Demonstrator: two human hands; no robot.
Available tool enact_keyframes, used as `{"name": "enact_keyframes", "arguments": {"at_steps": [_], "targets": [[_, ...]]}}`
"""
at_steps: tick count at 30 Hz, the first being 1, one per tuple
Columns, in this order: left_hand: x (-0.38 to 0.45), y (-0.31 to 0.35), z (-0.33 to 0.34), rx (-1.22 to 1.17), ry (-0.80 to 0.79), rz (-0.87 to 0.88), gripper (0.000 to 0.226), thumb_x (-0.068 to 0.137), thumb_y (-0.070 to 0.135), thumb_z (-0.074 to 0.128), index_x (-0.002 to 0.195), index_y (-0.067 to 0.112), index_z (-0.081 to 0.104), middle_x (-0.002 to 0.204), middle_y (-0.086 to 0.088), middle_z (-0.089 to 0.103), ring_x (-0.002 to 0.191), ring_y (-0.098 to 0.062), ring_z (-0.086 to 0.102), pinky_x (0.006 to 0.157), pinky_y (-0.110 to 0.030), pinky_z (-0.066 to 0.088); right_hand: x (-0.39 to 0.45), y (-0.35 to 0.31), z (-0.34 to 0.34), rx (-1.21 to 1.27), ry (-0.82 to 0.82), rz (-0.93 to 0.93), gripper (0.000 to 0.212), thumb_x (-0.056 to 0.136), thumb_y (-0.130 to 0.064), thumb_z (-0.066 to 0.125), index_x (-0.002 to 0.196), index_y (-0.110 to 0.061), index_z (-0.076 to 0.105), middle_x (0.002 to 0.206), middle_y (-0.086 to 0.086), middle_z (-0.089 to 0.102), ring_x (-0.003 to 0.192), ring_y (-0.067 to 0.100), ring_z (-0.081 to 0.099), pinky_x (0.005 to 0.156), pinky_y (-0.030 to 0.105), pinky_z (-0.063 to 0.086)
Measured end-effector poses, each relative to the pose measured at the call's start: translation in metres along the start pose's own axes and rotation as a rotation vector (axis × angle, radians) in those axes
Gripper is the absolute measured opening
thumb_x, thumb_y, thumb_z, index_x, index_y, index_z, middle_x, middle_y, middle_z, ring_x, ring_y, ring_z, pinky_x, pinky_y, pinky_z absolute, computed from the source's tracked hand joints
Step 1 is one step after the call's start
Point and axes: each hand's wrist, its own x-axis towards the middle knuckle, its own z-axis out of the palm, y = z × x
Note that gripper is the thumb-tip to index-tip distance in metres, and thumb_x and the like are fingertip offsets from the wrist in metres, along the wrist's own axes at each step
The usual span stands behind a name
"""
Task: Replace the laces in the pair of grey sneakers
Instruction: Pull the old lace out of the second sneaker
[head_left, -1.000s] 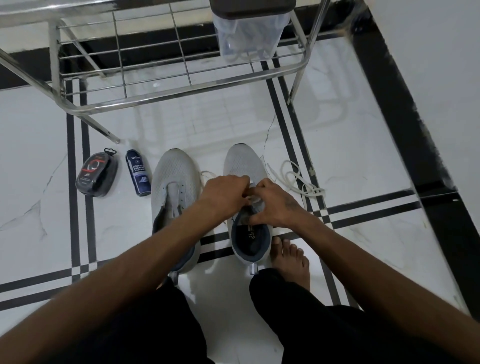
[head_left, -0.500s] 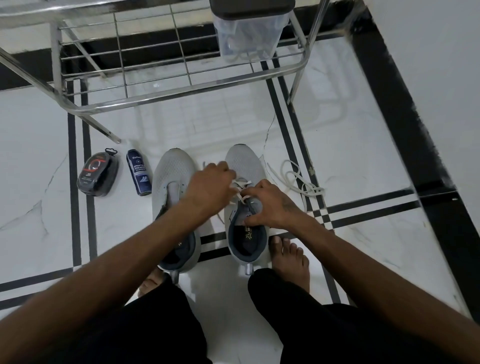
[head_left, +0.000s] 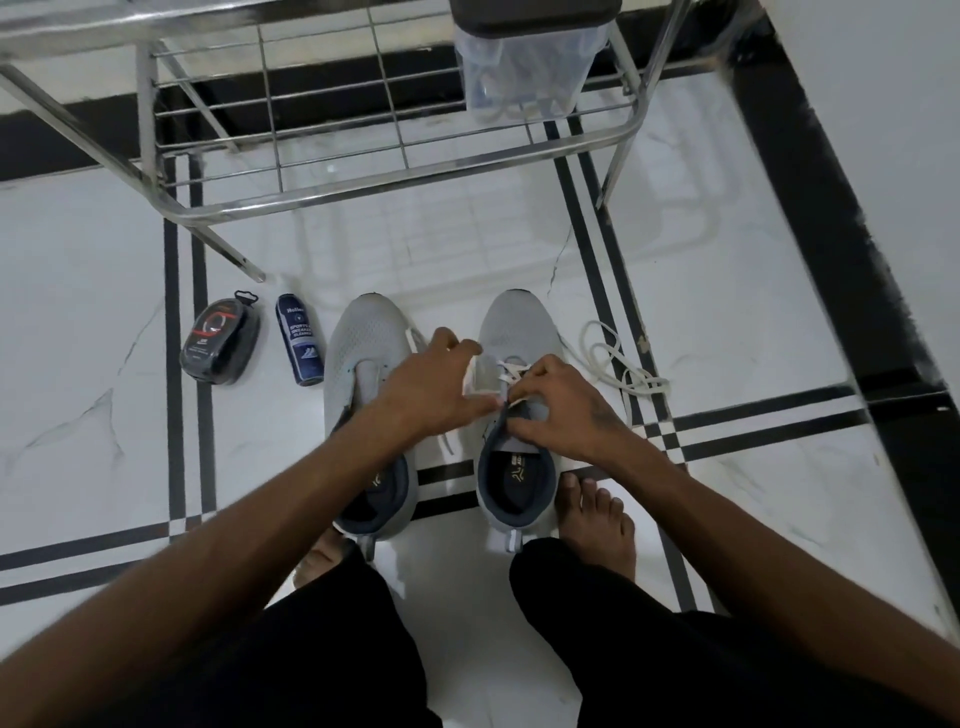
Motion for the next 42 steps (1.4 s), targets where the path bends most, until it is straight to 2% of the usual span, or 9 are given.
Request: {"name": "enact_keyframes", "arguments": {"at_steps": [6, 11, 13, 17, 23, 28, 31, 38, 42], "targets": [[-0.013, 0.014, 0.025, -0.234, -0.060, 0.009, 0.083, 0.082, 0.027, 0.076, 0.147, 0.020, 0.025, 0.100, -0.012, 0.065, 0.094, -0.032, 0.065, 0.074, -0.036, 0.050, 0.010, -0.017, -0.006, -0.046, 0.007, -0.017, 0.008, 0.087, -0.017, 0.072, 0.088, -0.020, 0.079, 0.098, -0.002, 0.067, 0.097, 0.017, 0.059, 0.080, 0.031, 0.049], [-0.021, 0.006, 0.036, -0.522, -0.002, -0.131, 0.069, 0.082, 0.008, 0.068, 0.131, 0.027, 0.023, 0.067, -0.005, 0.060, 0.059, -0.019, 0.058, 0.059, -0.034, 0.049, 0.016, -0.003, -0.022, 0.967, 0.406, 0.809, 0.015, 0.085, -0.004, 0.065, 0.073, -0.013, 0.067, 0.066, -0.002, 0.058, 0.046, 0.011, 0.048, 0.041, 0.020, 0.030], [-0.020, 0.007, 0.037, -0.533, -0.001, -0.143, 0.070, 0.082, 0.011, 0.071, 0.131, 0.028, 0.023, 0.070, -0.004, 0.063, 0.063, -0.020, 0.061, 0.061, -0.033, 0.050, 0.011, 0.004, -0.018, 0.921, 0.365, 0.898, 0.012, 0.090, -0.003, 0.057, 0.081, -0.009, 0.064, 0.073, 0.002, 0.053, 0.055, 0.012, 0.042, 0.047, 0.024, 0.028], [-0.014, 0.012, 0.035, -0.487, 0.001, -0.110, 0.076, 0.081, 0.015, 0.074, 0.133, 0.030, 0.022, 0.074, -0.007, 0.066, 0.071, -0.025, 0.065, 0.074, -0.043, 0.056, -0.001, -0.009, -0.001, 0.129, 0.407, 0.325, 0.026, 0.087, -0.016, 0.060, 0.113, -0.019, 0.062, 0.117, -0.002, 0.051, 0.104, 0.013, 0.047, 0.081, 0.028, 0.043], [-0.017, 0.010, 0.036, -0.504, -0.026, -0.128, 0.076, 0.081, 0.015, 0.075, 0.134, 0.027, 0.022, 0.074, -0.006, 0.067, 0.066, -0.021, 0.063, 0.070, -0.039, 0.054, -0.003, -0.019, 0.009, -0.479, 0.125, -0.123, 0.023, 0.095, -0.031, 0.059, 0.107, -0.014, 0.069, 0.112, 0.004, 0.060, 0.105, 0.024, 0.047, 0.088, 0.035, 0.041], [-0.019, 0.009, 0.040, -0.516, -0.006, -0.158, 0.070, 0.083, 0.016, 0.073, 0.130, 0.028, 0.023, 0.071, -0.005, 0.065, 0.063, -0.019, 0.061, 0.062, -0.033, 0.051, 0.007, 0.002, -0.030, 0.230, 0.547, 0.435, 0.014, 0.094, -0.017, 0.055, 0.083, -0.016, 0.061, 0.089, -0.004, 0.061, 0.084, 0.019, 0.062, 0.062, 0.027, 0.045], [-0.019, 0.008, 0.040, -0.514, -0.002, -0.150, 0.073, 0.082, 0.015, 0.074, 0.132, 0.026, 0.023, 0.068, -0.002, 0.061, 0.061, -0.017, 0.058, 0.058, -0.030, 0.047, 0.006, 0.022, -0.045, 0.302, 0.429, 0.644, 0.019, 0.093, -0.014, 0.052, 0.108, -0.013, 0.063, 0.109, 0.005, 0.064, 0.101, 0.025, 0.062, 0.076, 0.034, 0.050], [-0.012, 0.013, 0.039, -0.443, 0.007, -0.108, 0.077, 0.079, 0.017, 0.077, 0.133, 0.027, 0.023, 0.069, 0.000, 0.062, 0.062, -0.017, 0.059, 0.059, -0.031, 0.044, -0.002, -0.015, -0.007, -0.360, 0.053, -0.177, 0.027, 0.089, -0.034, 0.065, 0.110, -0.018, 0.071, 0.113, 0.004, 0.061, 0.108, 0.024, 0.050, 0.088, 0.035, 0.044], [-0.016, 0.010, 0.041, -0.461, 0.021, -0.145, 0.071, 0.079, 0.016, 0.076, 0.128, 0.027, 0.026, 0.069, -0.001, 0.065, 0.063, -0.016, 0.062, 0.055, -0.027, 0.041, 0.006, -0.011, -0.010, -0.309, 0.093, -0.119, 0.016, 0.095, -0.027, 0.062, 0.086, -0.015, 0.068, 0.096, 0.004, 0.062, 0.091, 0.022, 0.054, 0.081, 0.035, 0.046]]}}
